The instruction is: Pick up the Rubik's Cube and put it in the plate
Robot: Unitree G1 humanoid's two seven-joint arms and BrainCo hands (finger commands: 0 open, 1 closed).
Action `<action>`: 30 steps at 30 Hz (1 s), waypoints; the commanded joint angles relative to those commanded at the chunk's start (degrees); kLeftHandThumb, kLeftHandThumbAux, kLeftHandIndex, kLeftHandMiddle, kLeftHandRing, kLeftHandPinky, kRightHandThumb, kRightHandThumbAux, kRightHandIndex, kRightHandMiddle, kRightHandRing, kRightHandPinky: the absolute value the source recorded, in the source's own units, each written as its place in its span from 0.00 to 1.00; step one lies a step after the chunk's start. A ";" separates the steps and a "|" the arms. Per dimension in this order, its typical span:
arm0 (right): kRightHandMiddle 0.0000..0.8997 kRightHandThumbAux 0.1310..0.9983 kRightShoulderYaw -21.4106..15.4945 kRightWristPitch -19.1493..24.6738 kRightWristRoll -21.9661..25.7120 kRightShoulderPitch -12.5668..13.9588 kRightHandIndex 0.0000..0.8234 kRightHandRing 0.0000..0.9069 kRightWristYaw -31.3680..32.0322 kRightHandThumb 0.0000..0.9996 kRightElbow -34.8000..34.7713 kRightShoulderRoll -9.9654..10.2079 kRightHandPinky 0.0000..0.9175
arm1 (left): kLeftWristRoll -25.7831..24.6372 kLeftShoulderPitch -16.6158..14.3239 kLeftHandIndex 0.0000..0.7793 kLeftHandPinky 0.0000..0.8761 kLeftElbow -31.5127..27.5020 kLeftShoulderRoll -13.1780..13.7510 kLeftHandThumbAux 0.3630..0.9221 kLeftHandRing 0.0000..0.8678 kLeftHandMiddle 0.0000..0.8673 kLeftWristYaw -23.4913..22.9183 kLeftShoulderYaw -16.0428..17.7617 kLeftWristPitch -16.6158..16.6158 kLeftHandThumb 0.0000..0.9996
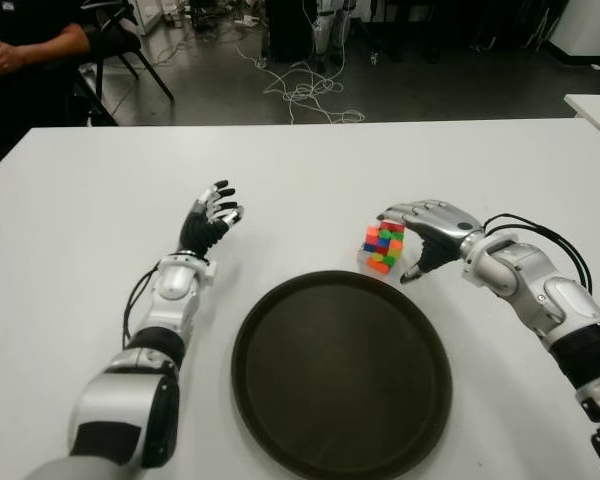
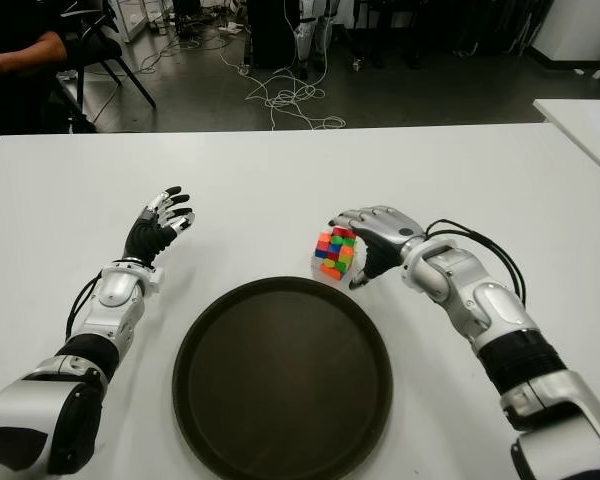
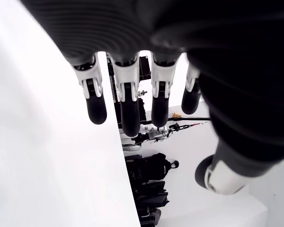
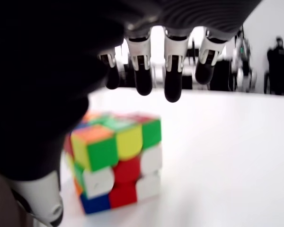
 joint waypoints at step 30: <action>0.13 0.72 -0.14 3.05 0.45 1.89 0.11 0.13 3.03 0.00 -5.49 -0.59 0.10 | 0.28 0.01 0.15 0.20 0.07 0.11 0.60 0.20 0.20 -0.25 -0.23 -0.18 0.16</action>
